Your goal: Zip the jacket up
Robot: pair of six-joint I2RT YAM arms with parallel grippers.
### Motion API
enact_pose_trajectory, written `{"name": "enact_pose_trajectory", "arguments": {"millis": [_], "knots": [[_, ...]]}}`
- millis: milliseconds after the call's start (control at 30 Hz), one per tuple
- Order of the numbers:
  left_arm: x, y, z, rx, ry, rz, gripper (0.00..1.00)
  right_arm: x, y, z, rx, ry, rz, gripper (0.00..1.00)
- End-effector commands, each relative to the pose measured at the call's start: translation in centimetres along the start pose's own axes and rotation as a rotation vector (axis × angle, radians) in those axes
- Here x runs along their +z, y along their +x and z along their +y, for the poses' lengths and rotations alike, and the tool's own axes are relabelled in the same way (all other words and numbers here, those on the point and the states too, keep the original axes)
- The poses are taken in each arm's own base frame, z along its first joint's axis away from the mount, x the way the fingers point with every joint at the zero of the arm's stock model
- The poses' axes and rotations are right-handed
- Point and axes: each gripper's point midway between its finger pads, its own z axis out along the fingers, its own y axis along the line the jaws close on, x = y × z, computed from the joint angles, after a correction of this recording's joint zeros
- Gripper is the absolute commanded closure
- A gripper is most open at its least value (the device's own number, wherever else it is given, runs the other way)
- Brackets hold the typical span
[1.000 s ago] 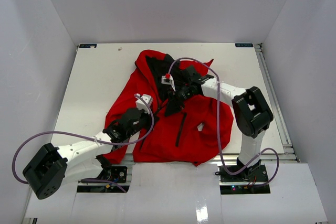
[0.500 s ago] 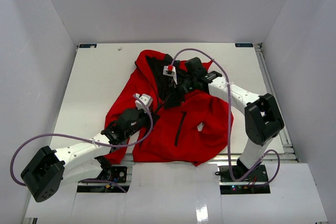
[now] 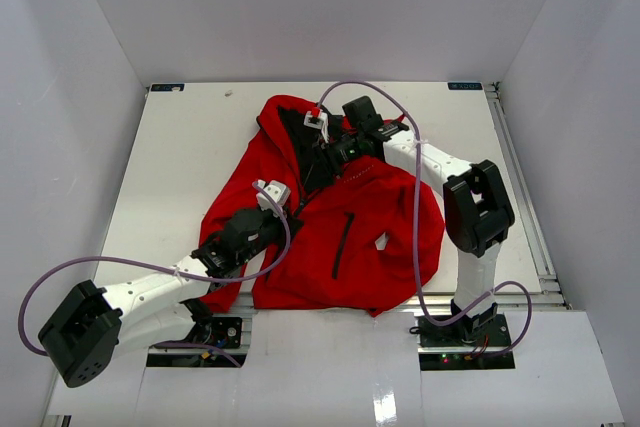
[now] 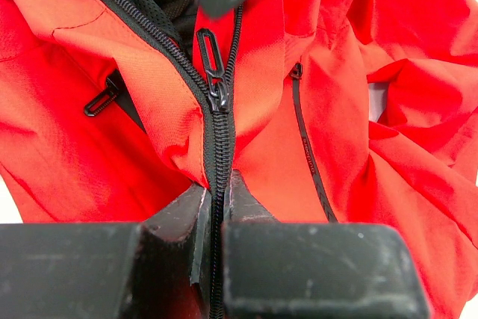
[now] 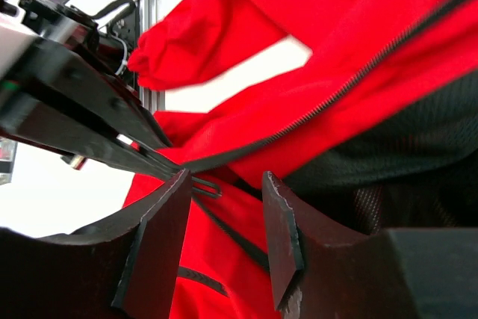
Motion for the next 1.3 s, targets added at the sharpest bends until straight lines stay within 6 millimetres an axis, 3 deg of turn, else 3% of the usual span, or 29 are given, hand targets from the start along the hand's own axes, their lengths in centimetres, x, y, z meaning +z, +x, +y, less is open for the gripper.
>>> {"name": "enact_pose_trajectory", "arguments": {"millis": [0, 533, 967, 1267], "knots": [[-0.3, -1.8, -0.4, 0.012, 0.017, -0.063, 1.0, -0.2, -0.5, 0.5, 0.011, -0.052, -0.005, 0.52], [-0.1, -1.7, -0.4, 0.007, 0.02, -0.06, 1.0, -0.1, 0.8, 2.2, 0.02, -0.168, -0.001, 0.59], [-0.1, -1.5, -0.5, 0.005, 0.023, -0.057, 1.0, -0.1, 1.2, 1.4, 0.044, -0.123, 0.023, 0.61], [-0.1, -1.6, -0.5, 0.005, 0.024, -0.061, 1.0, 0.1, 1.3, 2.2, 0.039, -0.156, 0.027, 0.65]]}}
